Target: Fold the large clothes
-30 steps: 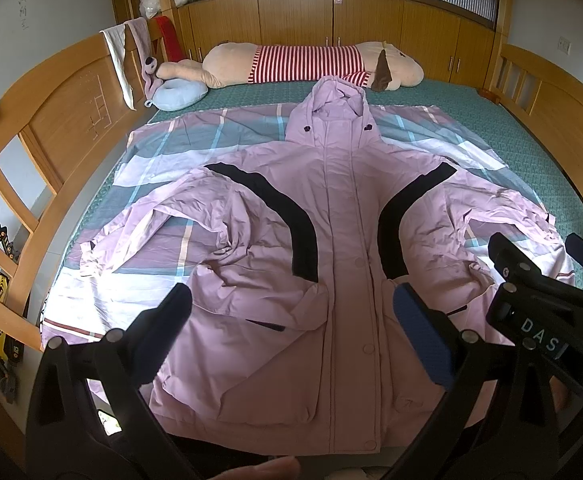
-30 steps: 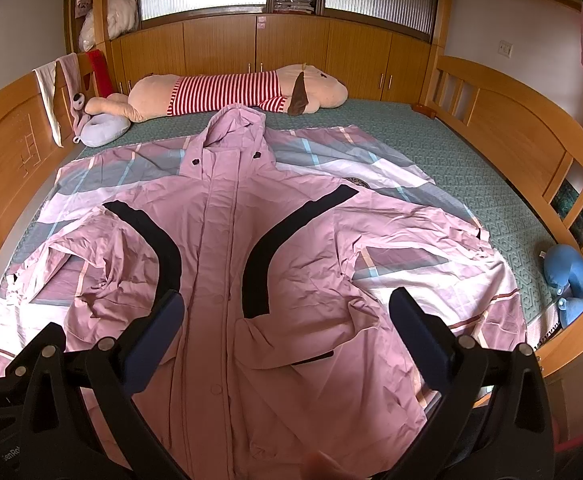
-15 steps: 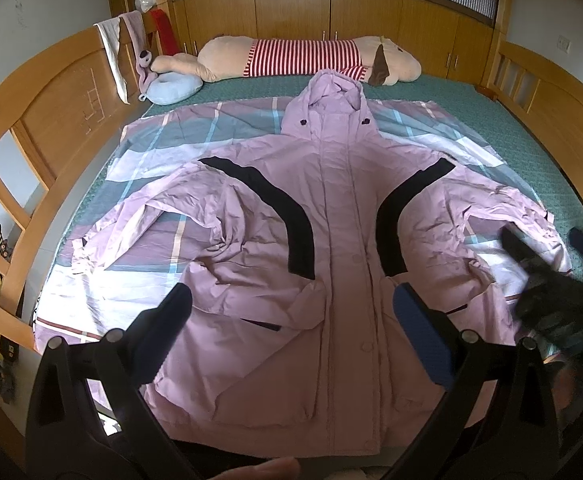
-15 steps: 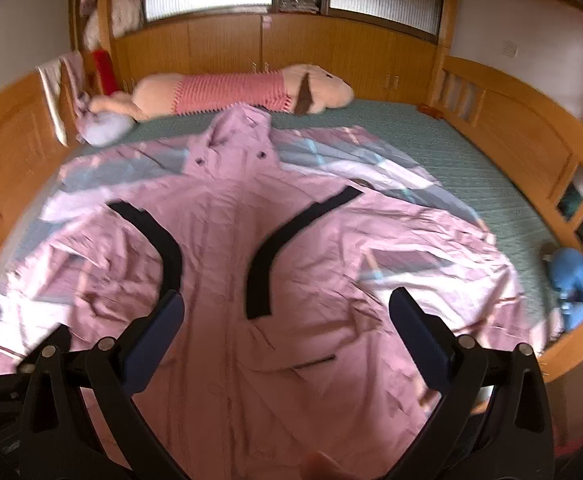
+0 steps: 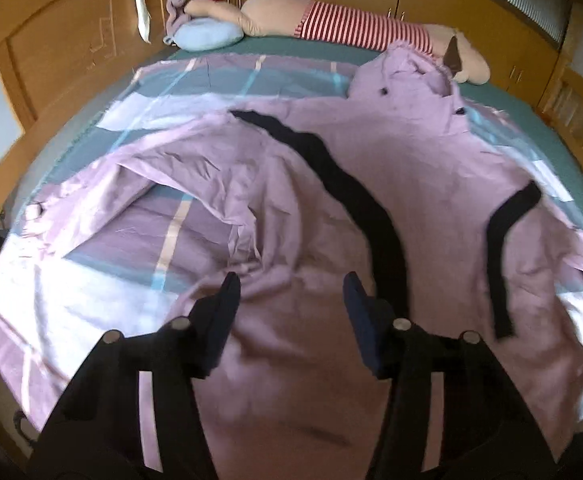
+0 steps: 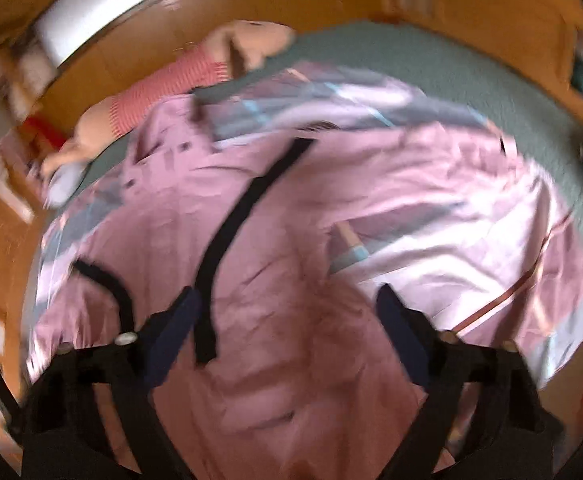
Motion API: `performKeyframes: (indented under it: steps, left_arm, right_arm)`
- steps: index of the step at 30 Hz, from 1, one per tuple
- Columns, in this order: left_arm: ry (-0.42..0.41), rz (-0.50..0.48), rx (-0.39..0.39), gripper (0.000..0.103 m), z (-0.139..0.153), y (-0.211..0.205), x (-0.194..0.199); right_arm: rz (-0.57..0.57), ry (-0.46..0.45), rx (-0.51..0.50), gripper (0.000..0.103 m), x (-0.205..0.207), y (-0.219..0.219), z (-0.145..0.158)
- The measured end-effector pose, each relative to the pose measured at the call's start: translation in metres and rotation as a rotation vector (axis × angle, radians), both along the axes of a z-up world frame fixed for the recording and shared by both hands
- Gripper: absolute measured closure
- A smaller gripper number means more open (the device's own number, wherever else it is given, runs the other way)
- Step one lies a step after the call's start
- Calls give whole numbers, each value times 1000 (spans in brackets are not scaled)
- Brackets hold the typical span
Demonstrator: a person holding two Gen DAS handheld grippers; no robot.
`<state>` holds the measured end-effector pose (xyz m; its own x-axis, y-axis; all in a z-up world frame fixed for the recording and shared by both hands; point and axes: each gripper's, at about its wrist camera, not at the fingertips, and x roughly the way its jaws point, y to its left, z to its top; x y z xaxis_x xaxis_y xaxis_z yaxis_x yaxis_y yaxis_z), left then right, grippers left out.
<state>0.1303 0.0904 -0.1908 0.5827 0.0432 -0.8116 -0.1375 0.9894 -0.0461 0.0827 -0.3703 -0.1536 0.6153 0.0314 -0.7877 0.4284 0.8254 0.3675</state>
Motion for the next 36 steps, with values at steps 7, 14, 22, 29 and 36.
performKeyframes:
  steps: [7,14,22,29,36]
  left_arm:
    - [75,-94,-102,25,-19,-7,26]
    - [-38,-143,76,3,8,-26,8]
    - [-11,155,-658,2,0,154,27]
    - [88,467,-649,2,-42,232,39]
    - [43,569,-1132,2,-93,273,32]
  right_arm:
    - [-169,17,203,36,52,-89,-56]
    - [-238,15,425,28,55,-126,-91]
    - [12,-7,237,18,72,-37,-54]
    - [350,-11,49,16,91,100,-43]
    - [532,87,-108,16,102,189,-99]
